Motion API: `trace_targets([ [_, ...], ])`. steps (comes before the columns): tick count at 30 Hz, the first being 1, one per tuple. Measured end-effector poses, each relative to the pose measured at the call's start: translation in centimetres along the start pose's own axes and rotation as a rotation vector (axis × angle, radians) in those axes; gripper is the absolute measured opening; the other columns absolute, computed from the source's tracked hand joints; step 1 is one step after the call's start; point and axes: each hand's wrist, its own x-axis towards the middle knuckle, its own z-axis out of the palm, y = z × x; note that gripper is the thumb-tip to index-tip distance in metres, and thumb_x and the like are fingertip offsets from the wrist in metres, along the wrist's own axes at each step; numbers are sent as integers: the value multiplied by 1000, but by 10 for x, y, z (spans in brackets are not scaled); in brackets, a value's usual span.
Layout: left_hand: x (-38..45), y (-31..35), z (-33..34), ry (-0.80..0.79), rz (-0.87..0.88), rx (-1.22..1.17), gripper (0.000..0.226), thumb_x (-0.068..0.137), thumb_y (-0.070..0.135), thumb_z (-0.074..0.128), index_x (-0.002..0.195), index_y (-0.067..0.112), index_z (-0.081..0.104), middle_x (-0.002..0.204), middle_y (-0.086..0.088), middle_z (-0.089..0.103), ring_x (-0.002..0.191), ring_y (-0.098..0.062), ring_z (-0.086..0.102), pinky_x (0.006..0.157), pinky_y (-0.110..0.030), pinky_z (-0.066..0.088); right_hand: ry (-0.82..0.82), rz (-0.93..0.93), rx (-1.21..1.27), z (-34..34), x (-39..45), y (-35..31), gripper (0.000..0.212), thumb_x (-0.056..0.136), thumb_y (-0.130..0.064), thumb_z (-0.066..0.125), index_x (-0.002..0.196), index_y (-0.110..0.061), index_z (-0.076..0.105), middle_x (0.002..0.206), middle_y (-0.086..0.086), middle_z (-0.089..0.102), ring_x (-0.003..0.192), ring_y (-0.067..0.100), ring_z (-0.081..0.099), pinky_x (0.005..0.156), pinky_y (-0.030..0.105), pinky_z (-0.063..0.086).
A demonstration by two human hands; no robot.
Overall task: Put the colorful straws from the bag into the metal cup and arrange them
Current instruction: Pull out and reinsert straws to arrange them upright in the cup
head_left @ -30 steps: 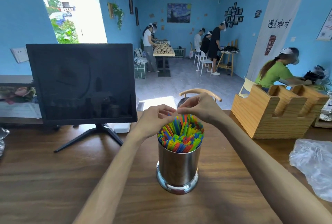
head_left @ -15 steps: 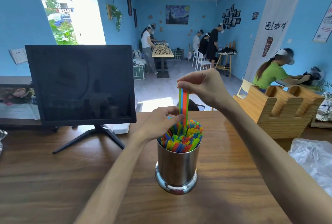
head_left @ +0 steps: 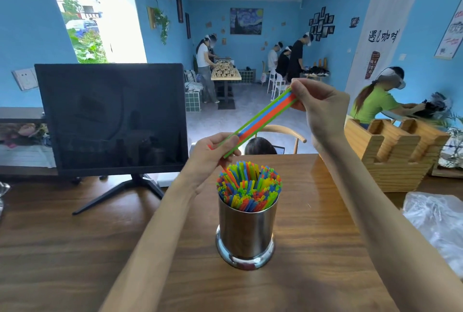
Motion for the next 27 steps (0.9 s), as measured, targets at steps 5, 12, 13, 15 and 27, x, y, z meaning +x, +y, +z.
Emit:
trace_targets([
  [5,1,0,1,86,-32,-46,31,84,43,71,104,22,79,75,-1,73,70,-11,63,66,-21,53,130,175,64,-6,-16,27,5,91,-13,77,90,-17,80,77,-1,78,74,15,75,70,25,60],
  [12,-8,-8,3,-3,-11,79,102,57,92,66,136,27,60,115,0,77,111,-4,70,88,-14,49,285,300,169,-21,-19,33,6,91,-11,75,89,-15,78,74,-5,77,73,10,74,69,21,59],
  [13,-8,-8,2,-12,-4,153,112,52,96,65,142,30,53,119,6,76,112,3,66,87,-9,46,308,312,186,-24,-19,33,6,91,-11,75,88,-15,78,74,-5,77,73,9,73,68,21,59],
  [15,-7,-7,1,-53,-15,303,121,47,97,67,150,36,44,125,17,71,115,4,64,89,-10,47,352,329,227,-26,-19,34,5,92,-11,75,90,-15,78,77,-3,77,74,10,73,69,21,58],
  [27,3,-3,45,174,61,-7,51,92,61,49,134,34,56,131,10,69,127,-3,59,112,-27,40,243,390,212,3,-65,59,8,88,-13,78,84,-20,81,87,2,80,83,19,75,71,23,60],
])
